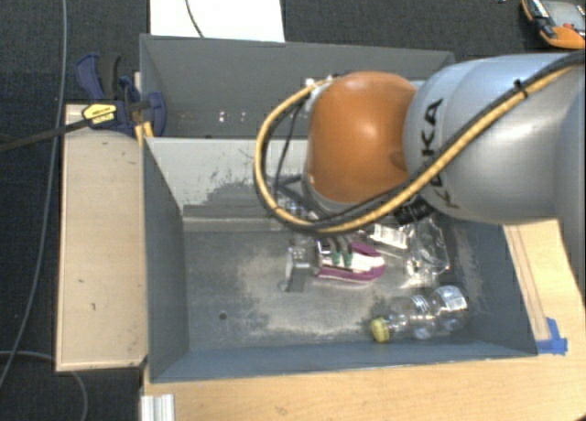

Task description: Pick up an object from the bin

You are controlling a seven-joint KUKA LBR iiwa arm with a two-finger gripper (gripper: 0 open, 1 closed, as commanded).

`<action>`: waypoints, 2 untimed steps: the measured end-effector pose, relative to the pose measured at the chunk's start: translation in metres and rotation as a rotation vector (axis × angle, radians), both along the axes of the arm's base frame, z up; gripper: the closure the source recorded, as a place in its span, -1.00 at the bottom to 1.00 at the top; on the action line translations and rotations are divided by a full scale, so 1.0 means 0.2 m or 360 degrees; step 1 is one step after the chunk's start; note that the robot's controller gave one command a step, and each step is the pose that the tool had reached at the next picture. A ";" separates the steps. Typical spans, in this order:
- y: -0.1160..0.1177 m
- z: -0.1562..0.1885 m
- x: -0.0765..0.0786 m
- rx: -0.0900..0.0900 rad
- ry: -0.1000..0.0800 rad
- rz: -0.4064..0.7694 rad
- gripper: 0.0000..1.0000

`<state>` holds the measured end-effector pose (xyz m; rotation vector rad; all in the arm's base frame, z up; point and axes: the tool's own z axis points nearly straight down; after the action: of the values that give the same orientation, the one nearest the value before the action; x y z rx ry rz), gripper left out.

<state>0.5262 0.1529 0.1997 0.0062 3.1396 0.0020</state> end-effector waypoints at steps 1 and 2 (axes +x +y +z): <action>-0.21 -0.59 -0.23 0.0001 -0.0003 0.0261 -1.00; -0.20 -0.21 -0.24 0.0003 -0.0016 0.0263 -1.00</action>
Offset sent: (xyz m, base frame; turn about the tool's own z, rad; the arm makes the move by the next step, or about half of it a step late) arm -0.0491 -0.0402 -0.0442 -0.1687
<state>0.4789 0.1130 0.1575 -0.2525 3.1192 0.0057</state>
